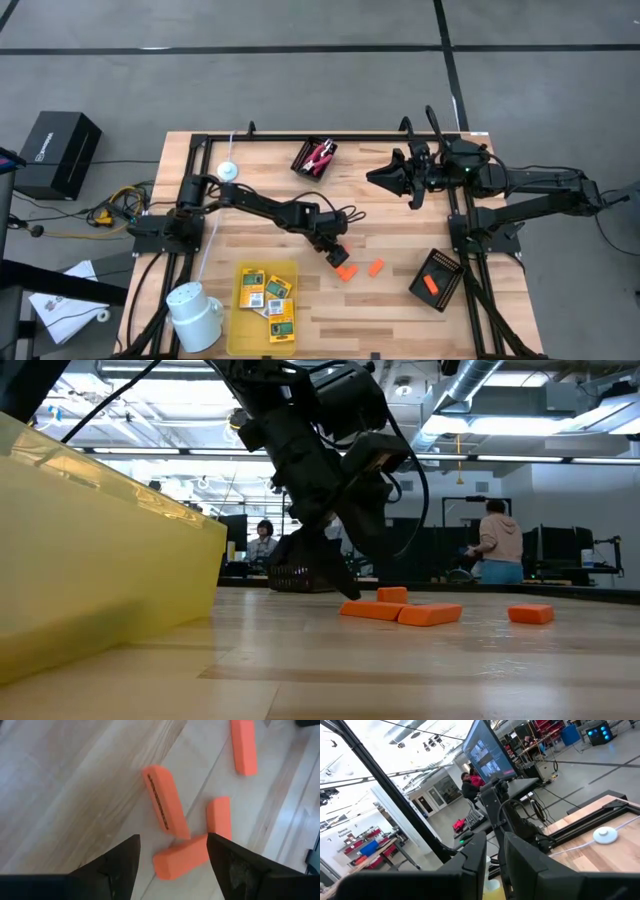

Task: Pick & Place School Supplies
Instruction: Put the orange eraser into the bottom black bin

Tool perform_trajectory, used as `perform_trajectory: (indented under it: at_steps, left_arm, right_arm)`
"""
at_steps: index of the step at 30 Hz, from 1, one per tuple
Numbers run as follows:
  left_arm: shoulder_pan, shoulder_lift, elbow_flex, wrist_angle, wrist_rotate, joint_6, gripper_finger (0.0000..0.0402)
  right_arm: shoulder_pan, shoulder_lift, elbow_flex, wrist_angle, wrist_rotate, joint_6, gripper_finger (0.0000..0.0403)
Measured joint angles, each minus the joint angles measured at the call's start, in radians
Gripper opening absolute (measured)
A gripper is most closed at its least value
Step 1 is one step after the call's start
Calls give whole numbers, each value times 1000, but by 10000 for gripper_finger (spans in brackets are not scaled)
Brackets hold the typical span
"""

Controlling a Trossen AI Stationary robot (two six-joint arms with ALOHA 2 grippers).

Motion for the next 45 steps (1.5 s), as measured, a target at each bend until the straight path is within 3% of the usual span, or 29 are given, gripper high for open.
perform_trajectory:
  at_steps: [17,27,33,38,45]
  left_arm:
    - [13,22,6,36,-16,8,221]
    - [11,120,137,-19,42,54,220]
    - [10,120,140,-74,39,80,214]
    - [8,129,141,-129,0,112,175]
    - [2,160,139,-120,-8,156,60]
  right_arm:
    - [0,0,0,0,2,0,63]
    - [0,0,0,14,1,-1,63]
    - [0,0,0,14,0,-17,63]
    - [0,0,0,13,-1,-28,63]
    - [0,0,0,13,-1,-30,63]
